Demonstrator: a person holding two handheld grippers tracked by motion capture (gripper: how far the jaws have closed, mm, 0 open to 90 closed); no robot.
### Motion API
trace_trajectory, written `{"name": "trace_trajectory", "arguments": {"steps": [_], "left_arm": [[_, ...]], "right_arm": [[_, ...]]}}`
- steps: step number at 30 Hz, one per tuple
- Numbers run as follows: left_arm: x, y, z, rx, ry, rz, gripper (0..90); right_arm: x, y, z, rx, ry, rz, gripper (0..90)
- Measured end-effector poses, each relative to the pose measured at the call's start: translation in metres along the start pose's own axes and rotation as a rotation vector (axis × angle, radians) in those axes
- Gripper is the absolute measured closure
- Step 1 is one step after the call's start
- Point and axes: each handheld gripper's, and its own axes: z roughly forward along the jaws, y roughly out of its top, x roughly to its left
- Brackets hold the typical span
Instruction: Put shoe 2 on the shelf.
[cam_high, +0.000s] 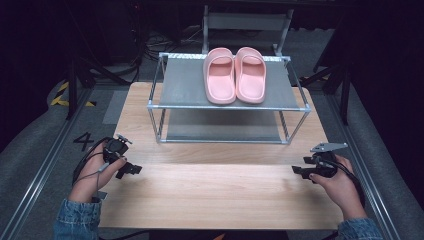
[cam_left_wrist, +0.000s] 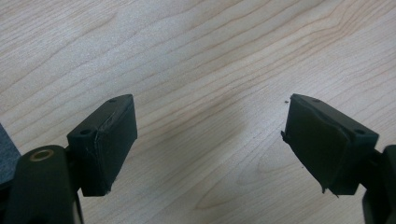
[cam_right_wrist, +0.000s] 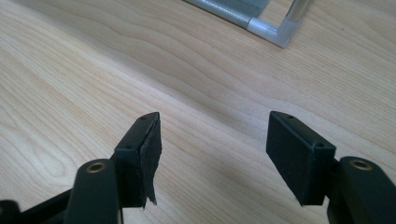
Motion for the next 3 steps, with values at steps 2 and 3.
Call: {"name": "trace_trajectory", "arguments": {"steps": [2,3], "left_arm": [[-0.0001,0.0001,0.0003,0.000,0.000,0.002,17.7],[0.0000,0.0001,0.0004,0.000,0.000,0.004,17.7]], "right_arm": [[0.0003,-0.0008,0.0012,0.004,-0.002,-0.002,36.7],[0.0004,-0.0006,0.0013,0.005,-0.003,-0.006,36.7]]}}
